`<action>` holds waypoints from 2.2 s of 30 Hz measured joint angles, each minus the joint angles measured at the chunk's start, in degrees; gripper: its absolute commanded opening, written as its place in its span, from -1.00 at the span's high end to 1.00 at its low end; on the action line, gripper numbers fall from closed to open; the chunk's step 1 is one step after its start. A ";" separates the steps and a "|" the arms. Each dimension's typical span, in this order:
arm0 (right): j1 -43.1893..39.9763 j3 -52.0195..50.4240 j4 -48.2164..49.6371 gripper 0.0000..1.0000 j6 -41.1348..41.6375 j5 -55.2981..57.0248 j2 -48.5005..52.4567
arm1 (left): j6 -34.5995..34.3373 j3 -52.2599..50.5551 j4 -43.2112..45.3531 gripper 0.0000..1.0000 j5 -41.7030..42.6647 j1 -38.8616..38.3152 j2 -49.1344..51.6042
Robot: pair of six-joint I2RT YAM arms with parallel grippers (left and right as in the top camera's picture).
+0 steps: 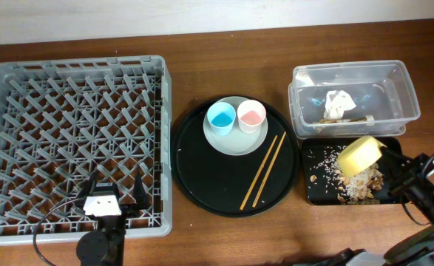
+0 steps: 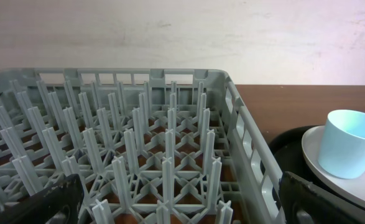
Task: Sort waste into correct bins and load items into the dishwasher rack
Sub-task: 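Tip the yellow bowl over the black tray to dump scraps, then return the empty yellow bowl onto the round tray, then grasp the pink cup with the right gripper and lift it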
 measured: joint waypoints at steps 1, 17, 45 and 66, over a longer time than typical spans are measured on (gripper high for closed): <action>0.98 0.44 0.04 0.92 -0.11 0.02 -0.59 | 0.00 0.00 0.00 -0.99 0.00 0.00 0.00; 51.98 33.64 -12.55 0.92 3.26 46.18 -23.19 | 0.00 0.00 0.00 -0.99 0.00 0.00 0.00; 107.89 32.98 -6.34 0.52 7.04 82.05 13.62 | 0.00 0.00 0.00 -0.99 0.00 0.00 0.00; 64.04 53.90 -44.70 0.22 4.48 95.78 -5.64 | 0.00 0.00 0.00 -0.99 0.02 0.00 0.00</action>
